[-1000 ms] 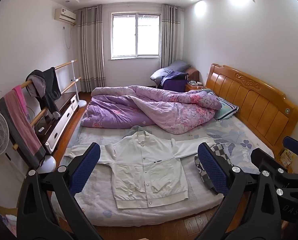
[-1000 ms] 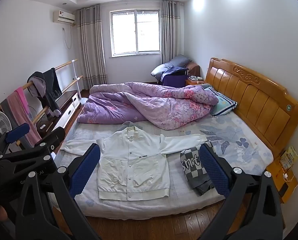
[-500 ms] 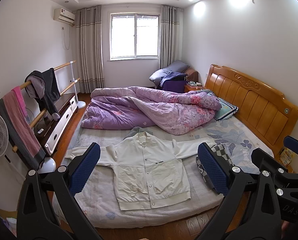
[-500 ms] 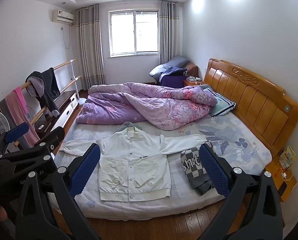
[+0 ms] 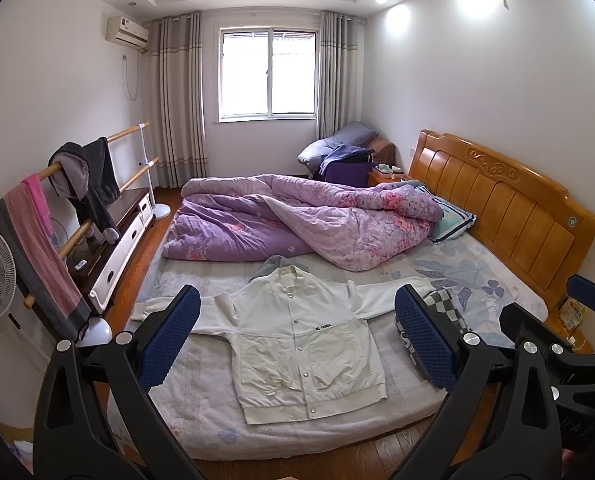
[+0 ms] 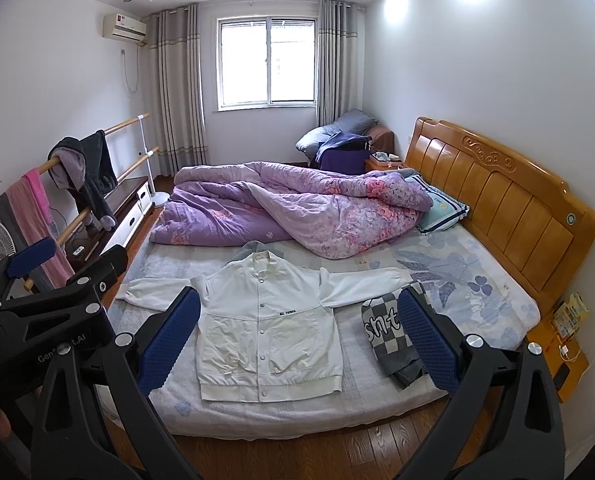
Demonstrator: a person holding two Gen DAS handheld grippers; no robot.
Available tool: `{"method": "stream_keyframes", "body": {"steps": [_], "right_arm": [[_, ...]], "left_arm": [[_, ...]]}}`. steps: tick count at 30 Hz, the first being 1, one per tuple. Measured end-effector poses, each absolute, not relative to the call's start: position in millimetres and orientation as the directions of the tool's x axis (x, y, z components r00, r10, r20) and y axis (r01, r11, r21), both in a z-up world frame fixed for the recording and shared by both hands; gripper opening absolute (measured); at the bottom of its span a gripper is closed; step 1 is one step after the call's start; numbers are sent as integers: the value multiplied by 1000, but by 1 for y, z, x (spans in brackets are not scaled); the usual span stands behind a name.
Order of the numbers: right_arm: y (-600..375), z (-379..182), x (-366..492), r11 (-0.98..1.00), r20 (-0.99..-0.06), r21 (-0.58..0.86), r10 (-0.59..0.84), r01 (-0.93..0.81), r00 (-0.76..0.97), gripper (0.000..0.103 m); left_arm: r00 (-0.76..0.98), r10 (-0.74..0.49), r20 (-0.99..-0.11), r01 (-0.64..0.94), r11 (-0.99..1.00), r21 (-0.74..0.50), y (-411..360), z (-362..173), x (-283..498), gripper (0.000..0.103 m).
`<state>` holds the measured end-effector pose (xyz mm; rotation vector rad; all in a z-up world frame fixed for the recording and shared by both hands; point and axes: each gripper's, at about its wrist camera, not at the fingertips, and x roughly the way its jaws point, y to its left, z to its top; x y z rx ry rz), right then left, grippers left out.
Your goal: Fold large clothes
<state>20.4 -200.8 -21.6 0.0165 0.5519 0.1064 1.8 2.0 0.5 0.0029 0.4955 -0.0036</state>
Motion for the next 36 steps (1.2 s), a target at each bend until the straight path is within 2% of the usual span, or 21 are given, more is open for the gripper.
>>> {"method": "stream_keyframes", "body": {"steps": [36], "right_arm": [[-163, -33, 41, 996, -545, 14, 81, -87, 834, 95]], "left_arm": [[873, -21, -488, 12, 1000, -23, 13, -6, 17, 98]]}}
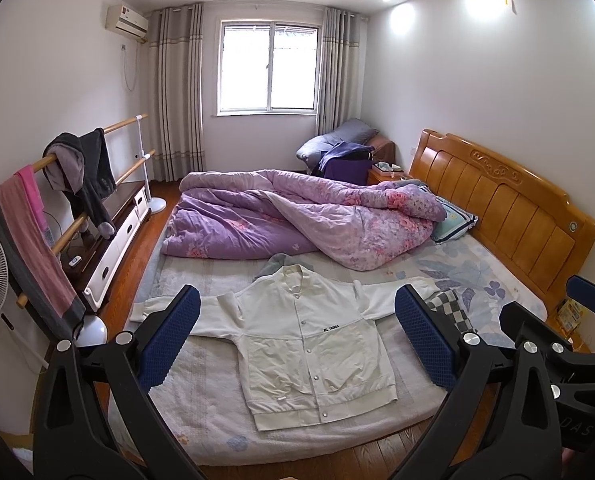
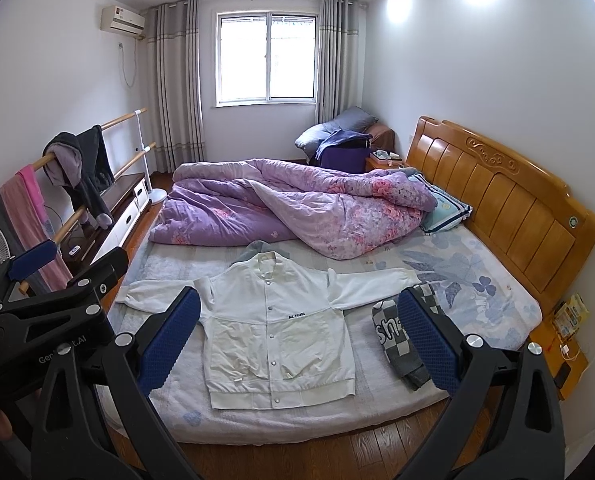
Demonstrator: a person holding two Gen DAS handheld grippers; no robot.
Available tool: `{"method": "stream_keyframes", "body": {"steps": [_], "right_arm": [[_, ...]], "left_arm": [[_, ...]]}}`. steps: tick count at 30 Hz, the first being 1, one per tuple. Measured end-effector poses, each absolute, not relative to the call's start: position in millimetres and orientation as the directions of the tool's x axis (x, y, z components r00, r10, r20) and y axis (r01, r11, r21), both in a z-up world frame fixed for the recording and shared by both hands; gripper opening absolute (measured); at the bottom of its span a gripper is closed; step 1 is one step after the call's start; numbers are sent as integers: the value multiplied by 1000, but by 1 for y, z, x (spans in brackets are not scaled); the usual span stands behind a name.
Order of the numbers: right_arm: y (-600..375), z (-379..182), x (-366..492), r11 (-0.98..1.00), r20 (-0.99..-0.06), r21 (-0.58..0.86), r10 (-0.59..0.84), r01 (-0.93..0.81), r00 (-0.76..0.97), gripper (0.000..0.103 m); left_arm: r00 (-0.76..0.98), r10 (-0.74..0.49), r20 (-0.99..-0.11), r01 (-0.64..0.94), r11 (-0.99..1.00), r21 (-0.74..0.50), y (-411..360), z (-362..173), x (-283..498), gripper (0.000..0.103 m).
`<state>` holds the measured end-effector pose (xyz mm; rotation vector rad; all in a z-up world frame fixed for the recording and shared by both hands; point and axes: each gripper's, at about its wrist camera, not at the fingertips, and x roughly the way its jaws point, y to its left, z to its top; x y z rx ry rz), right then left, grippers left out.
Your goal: Fold large clothes
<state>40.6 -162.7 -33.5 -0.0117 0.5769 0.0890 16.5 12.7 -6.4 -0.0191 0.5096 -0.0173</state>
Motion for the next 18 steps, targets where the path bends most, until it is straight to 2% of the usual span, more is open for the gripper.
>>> {"method": "stream_keyframes", "body": {"steps": [10, 18], "right_arm": [[-160, -44, 63, 993, -576, 14, 102, -116, 811, 95], [-164, -61, 120, 981, -613, 40, 175, -191, 771, 95]], "left_arm": [[854, -19, -519, -5, 999, -44, 15, -26, 43, 98], [814, 27, -580, -73, 996, -56, 9, -45, 95, 98]]}}
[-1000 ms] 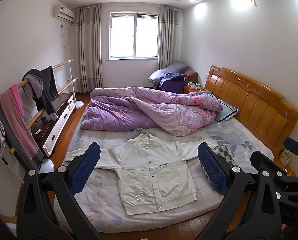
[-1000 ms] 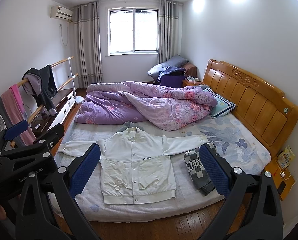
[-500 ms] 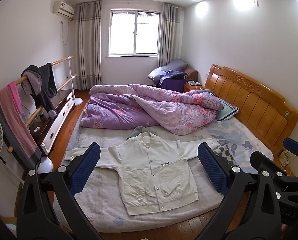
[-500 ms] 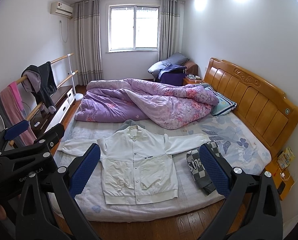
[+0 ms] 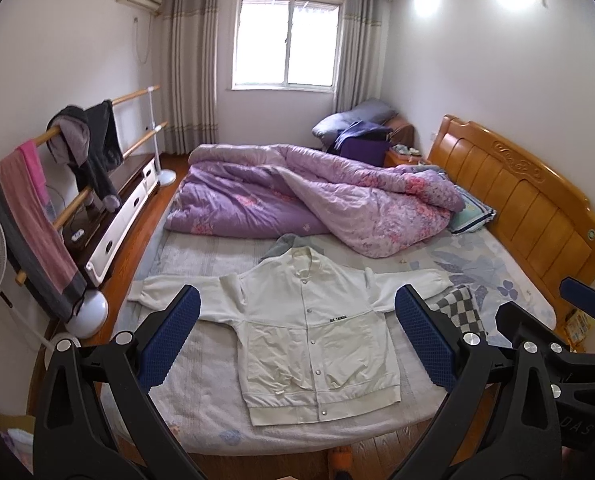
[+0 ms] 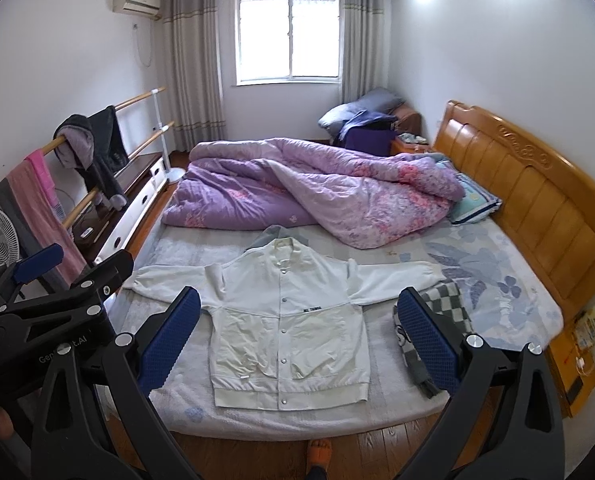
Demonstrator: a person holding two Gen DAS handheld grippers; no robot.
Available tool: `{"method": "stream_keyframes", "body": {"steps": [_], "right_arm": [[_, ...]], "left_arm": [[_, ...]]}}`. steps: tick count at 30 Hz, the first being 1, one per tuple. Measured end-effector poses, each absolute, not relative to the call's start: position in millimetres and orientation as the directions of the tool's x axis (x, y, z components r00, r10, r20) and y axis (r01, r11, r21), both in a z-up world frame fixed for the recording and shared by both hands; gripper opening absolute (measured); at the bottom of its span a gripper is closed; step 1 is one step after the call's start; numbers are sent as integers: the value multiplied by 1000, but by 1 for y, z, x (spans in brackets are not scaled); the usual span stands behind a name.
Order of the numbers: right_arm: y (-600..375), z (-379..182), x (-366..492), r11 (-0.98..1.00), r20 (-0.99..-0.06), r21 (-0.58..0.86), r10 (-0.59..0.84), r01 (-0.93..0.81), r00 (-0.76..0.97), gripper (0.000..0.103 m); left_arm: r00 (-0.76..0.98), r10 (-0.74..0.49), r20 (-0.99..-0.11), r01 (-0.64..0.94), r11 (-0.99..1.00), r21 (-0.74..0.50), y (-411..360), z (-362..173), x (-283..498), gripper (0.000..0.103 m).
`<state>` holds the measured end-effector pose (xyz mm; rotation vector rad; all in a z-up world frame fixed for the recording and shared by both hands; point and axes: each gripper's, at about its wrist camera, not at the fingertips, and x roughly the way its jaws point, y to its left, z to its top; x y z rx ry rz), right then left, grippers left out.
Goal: Fold large clothes
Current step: 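Move both tools down toward the white jacket's sleeve cuffs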
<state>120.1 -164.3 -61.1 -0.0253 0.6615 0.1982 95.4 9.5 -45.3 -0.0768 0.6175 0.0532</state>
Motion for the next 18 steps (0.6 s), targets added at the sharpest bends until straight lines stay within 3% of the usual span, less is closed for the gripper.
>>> {"method": "stream_keyframes", "body": {"steps": [18], "right_arm": [[-127, -109, 340, 879, -712, 31, 354, -476, 607, 95]], "left_arm": [[646, 191, -740, -373, 924, -87, 35, -106, 286, 98]]}}
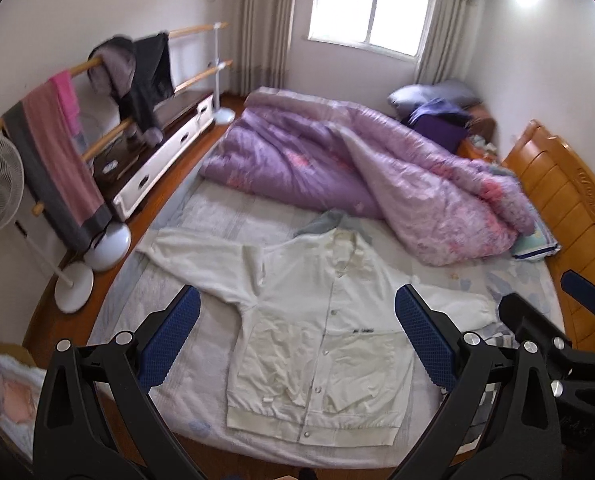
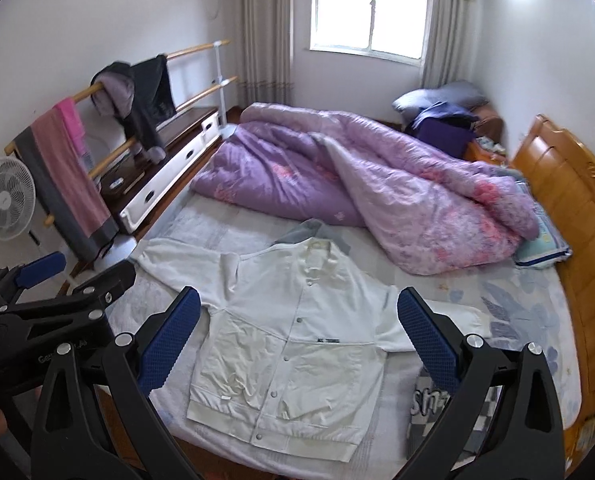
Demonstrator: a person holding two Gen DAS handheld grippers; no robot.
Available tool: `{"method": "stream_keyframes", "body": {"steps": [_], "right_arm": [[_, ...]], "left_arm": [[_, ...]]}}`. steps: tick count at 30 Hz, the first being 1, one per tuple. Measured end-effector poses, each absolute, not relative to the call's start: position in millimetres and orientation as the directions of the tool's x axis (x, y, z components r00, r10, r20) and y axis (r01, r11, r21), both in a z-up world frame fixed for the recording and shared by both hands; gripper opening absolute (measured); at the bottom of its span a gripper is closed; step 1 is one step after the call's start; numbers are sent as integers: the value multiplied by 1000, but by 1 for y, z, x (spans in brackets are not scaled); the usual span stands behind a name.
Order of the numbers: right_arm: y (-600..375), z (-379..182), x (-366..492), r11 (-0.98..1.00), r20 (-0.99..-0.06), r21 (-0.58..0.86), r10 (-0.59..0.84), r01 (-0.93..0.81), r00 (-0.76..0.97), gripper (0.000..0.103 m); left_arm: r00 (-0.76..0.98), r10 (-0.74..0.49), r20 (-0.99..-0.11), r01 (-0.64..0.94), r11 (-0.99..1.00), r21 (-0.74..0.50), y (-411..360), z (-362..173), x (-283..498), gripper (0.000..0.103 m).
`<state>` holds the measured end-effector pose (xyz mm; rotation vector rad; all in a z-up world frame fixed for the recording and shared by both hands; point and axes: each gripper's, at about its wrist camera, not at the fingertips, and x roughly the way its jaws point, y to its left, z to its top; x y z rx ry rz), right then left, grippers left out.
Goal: Fold large clothes
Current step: 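Move both tools down toward the white jacket's sleeve cuffs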
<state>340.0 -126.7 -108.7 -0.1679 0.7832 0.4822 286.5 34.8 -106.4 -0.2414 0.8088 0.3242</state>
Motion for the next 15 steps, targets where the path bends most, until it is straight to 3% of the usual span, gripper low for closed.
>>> {"method": "stream_keyframes", "body": {"steps": [6, 15], "right_arm": [[-68, -149, 386, 854, -774, 69, 372, -516, 512, 95], [45, -219, 448, 892, -859, 56, 272, -449, 433, 95]], "left_arm": [[566, 227, -793, -442, 895, -59, 95, -151, 322, 98], [485, 98, -869, -412, 902, -129, 223, -236, 386, 98]]}}
